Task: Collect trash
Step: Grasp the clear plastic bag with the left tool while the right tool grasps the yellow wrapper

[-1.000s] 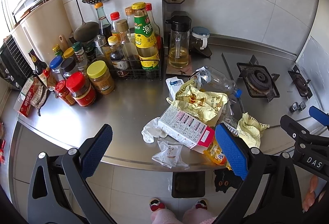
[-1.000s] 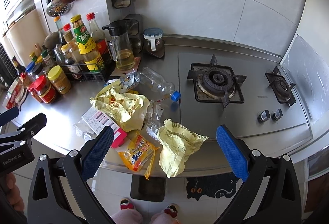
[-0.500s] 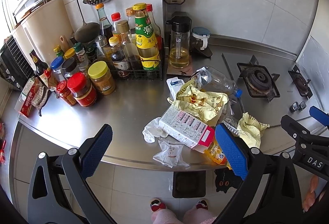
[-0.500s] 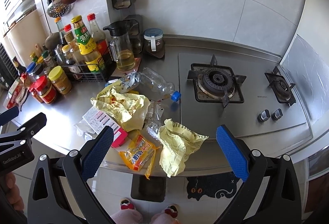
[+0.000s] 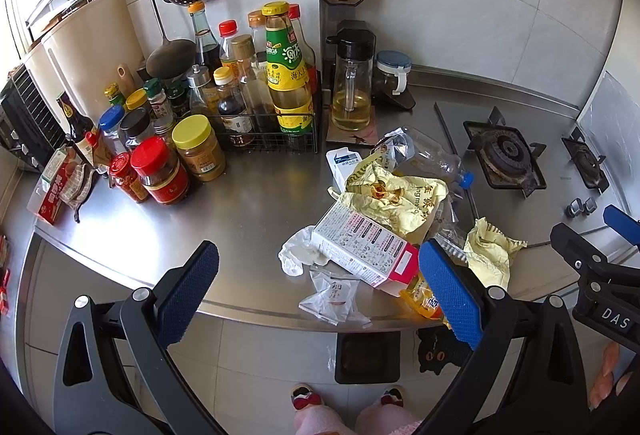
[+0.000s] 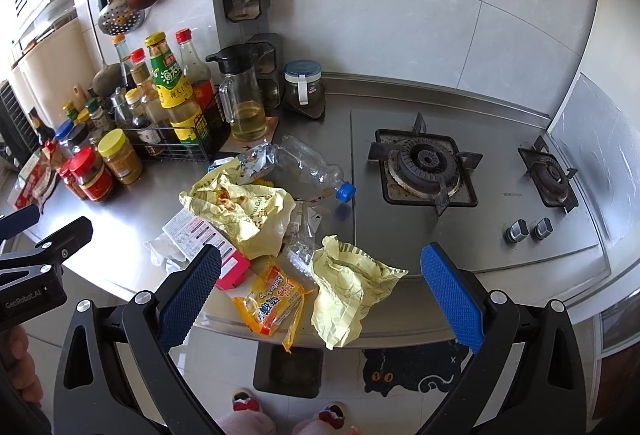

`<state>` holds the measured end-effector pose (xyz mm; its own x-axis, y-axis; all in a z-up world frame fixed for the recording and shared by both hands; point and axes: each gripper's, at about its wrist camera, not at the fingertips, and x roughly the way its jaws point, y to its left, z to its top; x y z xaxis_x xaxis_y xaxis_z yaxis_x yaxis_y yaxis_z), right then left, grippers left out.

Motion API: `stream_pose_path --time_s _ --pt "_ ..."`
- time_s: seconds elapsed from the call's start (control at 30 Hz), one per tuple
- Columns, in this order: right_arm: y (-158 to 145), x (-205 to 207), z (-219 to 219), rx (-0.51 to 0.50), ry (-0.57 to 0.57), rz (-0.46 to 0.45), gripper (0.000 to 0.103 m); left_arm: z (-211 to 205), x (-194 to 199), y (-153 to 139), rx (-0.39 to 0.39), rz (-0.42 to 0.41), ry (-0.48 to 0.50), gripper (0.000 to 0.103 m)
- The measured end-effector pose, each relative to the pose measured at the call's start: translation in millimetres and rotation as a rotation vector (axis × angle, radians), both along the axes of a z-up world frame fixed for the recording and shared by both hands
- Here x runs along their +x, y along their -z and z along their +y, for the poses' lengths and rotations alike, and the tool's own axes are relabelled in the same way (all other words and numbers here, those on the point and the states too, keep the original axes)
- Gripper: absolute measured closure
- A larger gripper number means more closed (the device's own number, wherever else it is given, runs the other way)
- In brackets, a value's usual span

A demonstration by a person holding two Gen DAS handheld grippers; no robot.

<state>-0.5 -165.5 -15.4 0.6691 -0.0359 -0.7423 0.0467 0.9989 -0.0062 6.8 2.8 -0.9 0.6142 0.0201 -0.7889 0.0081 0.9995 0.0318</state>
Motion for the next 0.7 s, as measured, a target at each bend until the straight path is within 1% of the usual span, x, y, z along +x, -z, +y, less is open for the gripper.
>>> stream_pose_path --time_s 0.1,0.23,0.43,0.5,0.53,0.6,0.7 --pt "13 1 -7 0.035 -0.014 0.018 0.003 3 -1 10 -0.018 -0.003 0.015 0.008" --pt "39 1 -19 0.096 -0.015 0.054 0.003 7 1 31 -0.05 0.027 0.037 0.008" --pt "73 3 -32 0.101 0.031 0.107 0.003 10 3 70 -0.074 0.105 0.062 0.008" --pt "81 4 -36 0.092 0.045 0.109 0.003 9 2 81 -0.059 0.112 0.071 0.009" --pt "85 5 -37 0.086 0.048 0.109 0.006 9 2 87 -0.048 0.113 0.076 0.009" --pt "93 7 -39 0.075 0.055 0.107 0.01 9 3 99 -0.044 0.121 0.089 0.014" --pt "108 11 -42 0.067 0.042 0.125 0.01 10 4 116 -0.062 0.129 0.12 0.02"
